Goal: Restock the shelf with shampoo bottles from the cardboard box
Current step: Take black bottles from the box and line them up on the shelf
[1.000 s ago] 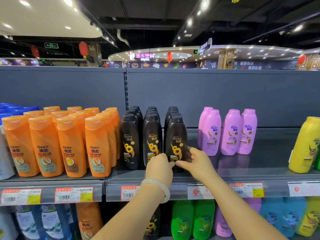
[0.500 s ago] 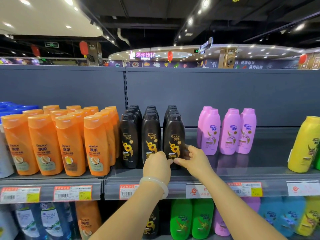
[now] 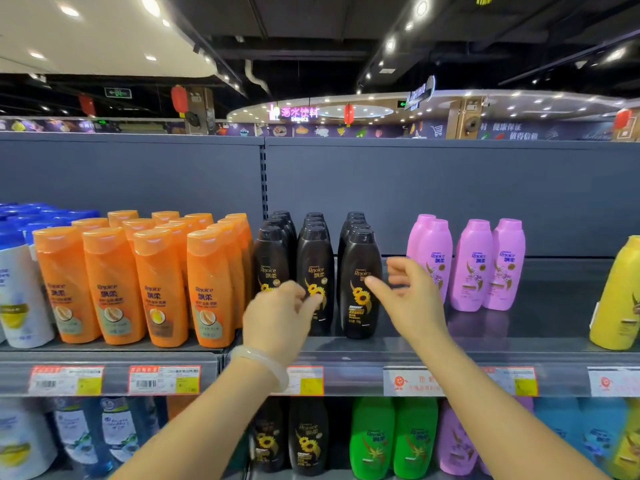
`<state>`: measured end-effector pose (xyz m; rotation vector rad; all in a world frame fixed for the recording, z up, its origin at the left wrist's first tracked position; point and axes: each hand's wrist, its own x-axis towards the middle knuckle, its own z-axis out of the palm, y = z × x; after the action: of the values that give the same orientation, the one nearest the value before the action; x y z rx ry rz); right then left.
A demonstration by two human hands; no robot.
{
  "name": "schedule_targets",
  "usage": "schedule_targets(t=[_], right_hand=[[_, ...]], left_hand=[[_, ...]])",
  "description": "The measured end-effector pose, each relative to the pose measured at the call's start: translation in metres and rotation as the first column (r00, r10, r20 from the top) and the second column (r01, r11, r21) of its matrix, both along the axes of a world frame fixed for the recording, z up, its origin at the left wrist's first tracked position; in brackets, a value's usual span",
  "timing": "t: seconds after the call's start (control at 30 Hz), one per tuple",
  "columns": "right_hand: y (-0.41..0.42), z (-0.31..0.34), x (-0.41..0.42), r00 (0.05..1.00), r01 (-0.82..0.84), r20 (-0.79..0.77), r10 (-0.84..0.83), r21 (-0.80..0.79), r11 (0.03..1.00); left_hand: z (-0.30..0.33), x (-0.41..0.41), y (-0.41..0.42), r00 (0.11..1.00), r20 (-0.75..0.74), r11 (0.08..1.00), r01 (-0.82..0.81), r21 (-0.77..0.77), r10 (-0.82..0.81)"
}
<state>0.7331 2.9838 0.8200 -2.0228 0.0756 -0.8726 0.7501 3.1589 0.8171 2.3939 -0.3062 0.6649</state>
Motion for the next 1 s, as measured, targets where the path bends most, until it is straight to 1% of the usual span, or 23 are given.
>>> schedule_targets(t=[0.07,0.1,0.13,0.17,0.2,0.23,0.27,0.3,0.37,0.43,0.57,1.0], right_hand=[[0.011,0.025,0.001,0.991,0.013,0.134,0.002,-0.115,0.993],[0.016,0.039,0.004,0.985,0.018,0.171,0.016,-0.195,0.981],[0.021,0.053,0.008,0.983,0.008,0.178,0.045,-0.289,0.957],[0.026,0.066,0.014,0.988,-0.019,0.136,0.079,-0.393,0.919],[0.031,0.078,0.02,0.993,-0.061,0.057,0.103,-0.497,0.866],[0.036,0.087,0.027,0.993,-0.117,-0.041,0.115,-0.58,0.806],[0.041,0.093,0.034,0.984,-0.175,-0.137,0.115,-0.628,0.758],[0.045,0.097,0.039,0.971,-0.224,-0.215,0.108,-0.646,0.73],[0.05,0.1,0.048,0.947,-0.282,-0.304,0.099,-0.648,0.708],[0.054,0.103,0.052,0.934,-0.309,-0.346,0.091,-0.654,0.69],[0.056,0.111,0.054,0.902,-0.357,-0.425,0.078,-0.63,0.69],[0.061,0.117,0.047,0.888,-0.397,-0.439,0.139,-0.579,0.712]], left_hand=[[0.019,0.003,0.015,0.977,0.212,0.999,0.017,-0.049,-0.006],[0.031,0.007,0.022,0.949,0.315,0.999,0.019,-0.038,-0.006],[0.043,0.014,0.029,0.922,0.386,1.0,0.014,-0.004,-0.012],[0.055,0.022,0.035,0.911,0.411,0.999,0.005,0.051,-0.026],[0.065,0.031,0.04,0.922,0.385,0.992,-0.004,0.127,-0.046],[0.074,0.04,0.045,0.946,0.316,0.977,-0.002,0.211,-0.067],[0.081,0.049,0.049,0.972,0.222,0.958,0.014,0.286,-0.081],[0.087,0.056,0.053,0.989,0.123,0.941,0.041,0.336,-0.087],[0.095,0.063,0.058,0.993,-0.032,0.921,0.114,0.373,-0.11],[0.099,0.065,0.06,0.987,-0.105,0.894,0.158,0.419,-0.125],[0.11,0.066,0.057,0.974,-0.188,0.866,0.199,0.46,-0.124],[0.119,0.058,0.061,0.958,-0.218,0.857,0.266,0.442,-0.186]])
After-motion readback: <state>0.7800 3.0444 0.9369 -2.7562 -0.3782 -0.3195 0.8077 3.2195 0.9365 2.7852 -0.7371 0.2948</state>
